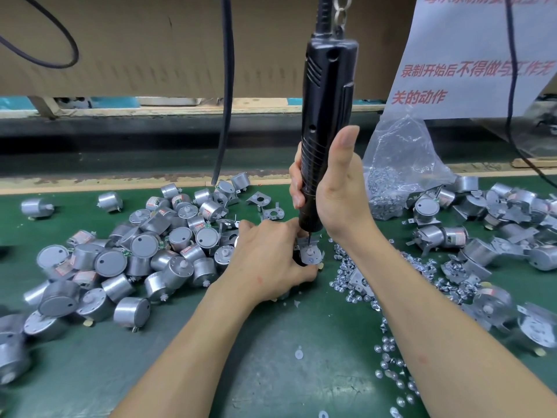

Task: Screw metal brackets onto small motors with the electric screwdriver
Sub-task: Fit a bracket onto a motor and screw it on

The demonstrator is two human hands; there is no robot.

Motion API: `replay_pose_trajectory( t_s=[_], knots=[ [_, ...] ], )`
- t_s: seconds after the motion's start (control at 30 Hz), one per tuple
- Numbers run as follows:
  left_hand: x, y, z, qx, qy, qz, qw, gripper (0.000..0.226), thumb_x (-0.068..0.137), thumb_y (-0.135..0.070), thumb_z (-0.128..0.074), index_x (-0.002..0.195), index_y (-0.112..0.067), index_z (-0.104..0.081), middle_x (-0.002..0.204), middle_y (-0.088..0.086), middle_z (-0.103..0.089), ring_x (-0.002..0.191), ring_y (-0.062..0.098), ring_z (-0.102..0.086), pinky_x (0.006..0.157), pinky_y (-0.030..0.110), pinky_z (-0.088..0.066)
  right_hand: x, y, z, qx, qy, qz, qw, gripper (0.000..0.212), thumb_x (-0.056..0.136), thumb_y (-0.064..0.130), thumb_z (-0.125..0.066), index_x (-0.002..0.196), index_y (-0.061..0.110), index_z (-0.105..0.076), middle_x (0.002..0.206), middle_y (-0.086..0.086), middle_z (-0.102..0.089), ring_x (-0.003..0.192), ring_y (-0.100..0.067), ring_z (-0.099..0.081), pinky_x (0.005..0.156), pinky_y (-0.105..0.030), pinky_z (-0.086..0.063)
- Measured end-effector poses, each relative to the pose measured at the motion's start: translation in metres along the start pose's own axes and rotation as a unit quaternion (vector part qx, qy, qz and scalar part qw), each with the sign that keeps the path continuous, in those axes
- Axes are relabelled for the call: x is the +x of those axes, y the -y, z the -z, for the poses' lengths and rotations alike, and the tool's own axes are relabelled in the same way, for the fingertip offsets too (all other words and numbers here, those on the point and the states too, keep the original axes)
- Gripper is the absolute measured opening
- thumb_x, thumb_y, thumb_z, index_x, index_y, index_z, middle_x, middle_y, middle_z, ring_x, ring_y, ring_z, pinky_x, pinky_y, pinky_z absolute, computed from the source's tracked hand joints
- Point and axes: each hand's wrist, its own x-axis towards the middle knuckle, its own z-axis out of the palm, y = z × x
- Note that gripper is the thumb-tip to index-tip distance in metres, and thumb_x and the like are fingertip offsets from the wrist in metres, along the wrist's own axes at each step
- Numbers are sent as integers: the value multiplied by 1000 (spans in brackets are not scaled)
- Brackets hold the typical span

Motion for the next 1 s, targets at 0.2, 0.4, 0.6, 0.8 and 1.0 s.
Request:
replay_pose_trajectory(
  t_s=[0.2,0.4,0.6,0.8,1.0],
  knots=[
    [0,0,0,-4,0,3,1000,41,67,-58,-67,85,-35,-39,62,-15,-48,58,-2,-34,69,36,-19,0,-1,1,5,-11,7,1000,78,71,89,-29,69,13,-49,56,1,-52,44,-20,-48,47,-30,-41],
    [0,-1,1,-1,3,3,1000,42,67,-58,-66,85,-36,-36,63,-14,-50,58,0,-35,70,36,-20,0,-4,0,0,-26,17,1000,81,69,93,-31,68,15,-51,57,2,-53,44,-20,-49,48,-30,-42],
    [-1,-2,3,-9,11,4,1000,42,67,-59,-66,87,-37,-36,67,-17,-53,65,12,-41,71,36,-22,1,-6,3,48,-1,20,999,89,58,99,-34,75,15,-56,58,-2,-54,43,-20,-48,48,-28,-42],
    [-2,-4,5,-24,27,8,999,37,67,-59,-65,91,-39,-45,76,-12,-66,78,14,-56,71,37,-16,5,4,10,85,23,37,995,92,59,96,-33,80,10,-60,59,-4,-57,44,-22,-50,51,-29,-45],
    [-3,-4,2,-37,19,-6,999,37,68,-57,-66,94,-36,-52,79,-16,-61,85,11,-59,79,37,-26,5,4,20,-29,-57,67,996,95,72,89,-39,88,-3,-57,66,0,-60,54,-19,-56,55,-32,-50]
  ],
)
